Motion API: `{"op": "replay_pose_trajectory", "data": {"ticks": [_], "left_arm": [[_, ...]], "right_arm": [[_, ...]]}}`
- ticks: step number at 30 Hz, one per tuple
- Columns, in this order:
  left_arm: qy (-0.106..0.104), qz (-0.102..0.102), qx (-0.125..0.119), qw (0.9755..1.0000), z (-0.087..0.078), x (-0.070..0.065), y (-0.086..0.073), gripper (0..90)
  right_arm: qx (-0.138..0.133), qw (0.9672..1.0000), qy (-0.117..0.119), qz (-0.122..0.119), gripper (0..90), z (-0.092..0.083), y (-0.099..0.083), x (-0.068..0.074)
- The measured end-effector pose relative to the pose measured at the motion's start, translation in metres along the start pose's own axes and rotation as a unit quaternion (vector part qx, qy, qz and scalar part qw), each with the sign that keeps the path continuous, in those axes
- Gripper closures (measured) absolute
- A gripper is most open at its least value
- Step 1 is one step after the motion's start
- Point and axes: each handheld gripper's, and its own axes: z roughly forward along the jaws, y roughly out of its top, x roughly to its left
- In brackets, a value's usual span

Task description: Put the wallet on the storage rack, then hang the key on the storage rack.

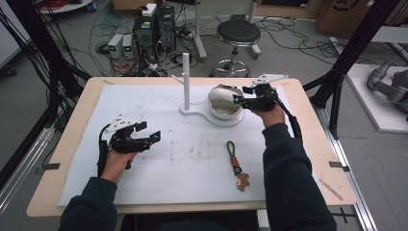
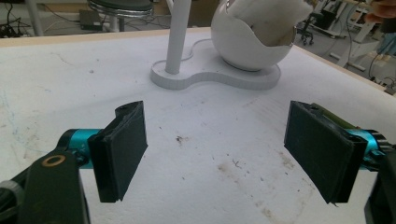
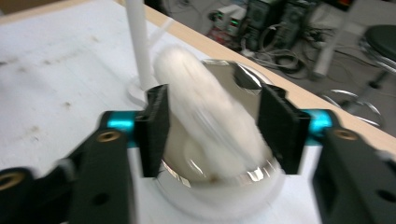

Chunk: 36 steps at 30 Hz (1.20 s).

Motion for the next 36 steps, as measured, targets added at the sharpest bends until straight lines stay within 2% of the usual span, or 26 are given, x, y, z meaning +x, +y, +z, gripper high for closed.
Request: {"op": "replay_pose_trajectory", "data": {"ticks": [2,3,6,7,8,10,11,12,13,15,18,21,26,32,34,35,36], "left_arm": [[0.006,0.0,-0.005,1.0,-0.001,0.0,0.001,21.0],[0.006,0.0,-0.005,1.0,-0.001,0.0,0.001,20.9],[0.017,0.006,-0.004,0.9998,-0.005,0.002,0.001,20.7],[0.017,0.006,-0.004,0.9998,-0.005,0.002,0.001,20.7],[0.019,0.007,-0.008,0.9998,-0.005,0.003,0.001,20.7],[0.025,0.006,-0.009,0.9996,-0.007,0.004,0.001,20.7],[0.027,0.004,-0.01,0.9996,-0.007,0.005,0.001,20.7],[0.026,0.004,-0.009,0.9996,-0.007,0.006,0.001,20.8],[0.028,0.004,-0.007,0.9996,-0.006,0.006,0.001,20.8],[0.028,0.005,-0.005,0.9996,-0.006,0.006,0.001,20.8],[0.031,0.008,-0.002,0.9995,-0.006,0.005,0.001,20.9],[0.031,0.01,0.0,0.9995,-0.006,0.004,0.001,20.9],[0.029,0.009,-0.001,0.9995,-0.006,0.005,0.001,21.0],[0.025,0.006,0.0,0.9997,-0.005,0.005,0.0,21.0],[0.025,0.006,0.001,0.9997,-0.005,0.005,0.0,21.0],[0.023,0.006,0.0,0.9997,-0.005,0.005,0.0,21.0],[0.024,0.006,-0.001,0.9997,-0.005,0.004,0.0,21.0]], "right_arm": [[-0.005,0.9994,-0.03,-0.016,35.6,-0.013,-0.01,0.003],[-0.014,0.9993,-0.033,-0.007,33.2,-0.021,-0.02,0.005],[-0.011,0.999,-0.039,0.021,28.9,-0.038,-0.046,0.008],[-0.011,0.999,-0.039,0.021,28.9,-0.038,-0.046,0.008],[-0.003,0.9984,-0.041,0.039,28.3,-0.046,-0.064,0.01],[0.006,0.9977,-0.041,0.053,27.1,-0.052,-0.079,0.012],[0.006,0.9977,-0.041,0.053,27.1,-0.052,-0.079,0.012],[0.014,0.9971,-0.039,0.063,27.0,-0.056,-0.092,0.015],[0.014,0.9971,-0.039,0.063,27.0,-0.056,-0.092,0.015],[0.014,0.9972,-0.039,0.061,26.7,-0.061,-0.104,0.02],[0.002,0.9976,-0.038,0.057,25.3,-0.064,-0.115,0.028],[0.023,0.9978,-0.032,0.054,25.2,-0.061,-0.12,0.031],[0.022,0.9977,-0.032,0.055,21.6,-0.061,-0.12,0.033],[0.025,0.9978,-0.015,0.06,21.9,-0.059,-0.121,0.039],[0.028,0.9978,-0.014,0.059,23.4,-0.058,-0.122,0.04],[0.029,0.9976,-0.011,0.061,27.0,-0.057,-0.122,0.04],[0.033,0.9975,0.003,0.062,34.0,-0.056,-0.123,0.041]]}}
